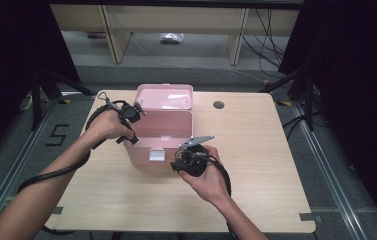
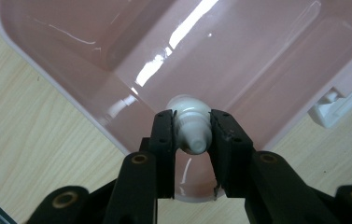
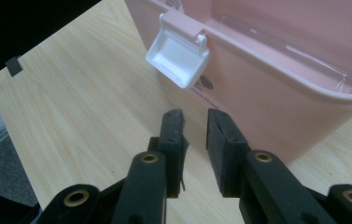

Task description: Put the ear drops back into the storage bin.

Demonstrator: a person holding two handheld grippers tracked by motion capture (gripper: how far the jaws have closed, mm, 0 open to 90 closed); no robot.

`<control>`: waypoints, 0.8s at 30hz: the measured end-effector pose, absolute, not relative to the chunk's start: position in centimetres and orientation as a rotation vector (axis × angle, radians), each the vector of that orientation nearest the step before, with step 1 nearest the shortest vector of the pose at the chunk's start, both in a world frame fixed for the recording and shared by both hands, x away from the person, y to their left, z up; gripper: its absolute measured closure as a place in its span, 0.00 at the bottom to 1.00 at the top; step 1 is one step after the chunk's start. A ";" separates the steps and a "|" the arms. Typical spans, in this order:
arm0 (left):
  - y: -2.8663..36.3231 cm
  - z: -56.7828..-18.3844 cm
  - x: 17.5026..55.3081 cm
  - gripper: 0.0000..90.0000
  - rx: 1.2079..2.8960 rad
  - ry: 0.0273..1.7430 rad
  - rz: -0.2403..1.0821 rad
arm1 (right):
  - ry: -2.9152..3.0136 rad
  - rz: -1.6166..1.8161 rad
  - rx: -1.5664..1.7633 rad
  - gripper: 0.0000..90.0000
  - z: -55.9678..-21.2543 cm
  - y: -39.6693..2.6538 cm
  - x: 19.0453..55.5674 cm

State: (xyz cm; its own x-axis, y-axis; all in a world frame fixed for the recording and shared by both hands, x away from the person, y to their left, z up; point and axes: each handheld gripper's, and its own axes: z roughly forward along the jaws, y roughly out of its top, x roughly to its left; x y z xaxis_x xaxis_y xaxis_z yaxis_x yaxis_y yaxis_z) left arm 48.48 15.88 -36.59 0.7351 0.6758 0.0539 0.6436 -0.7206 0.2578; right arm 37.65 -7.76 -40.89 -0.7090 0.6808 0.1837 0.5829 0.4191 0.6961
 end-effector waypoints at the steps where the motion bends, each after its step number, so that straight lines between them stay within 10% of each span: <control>1: 15.9 -36.6 48.5 0.79 2.720 1.044 0.208 | 2.540 1.168 1.152 0.85 -40.9 -7.7 37.6; 24: 16.1 -37.4 48.8 0.79 2.727 1.064 0.206 | 2.537 1.123 1.201 0.85 -40.8 -7.7 37.5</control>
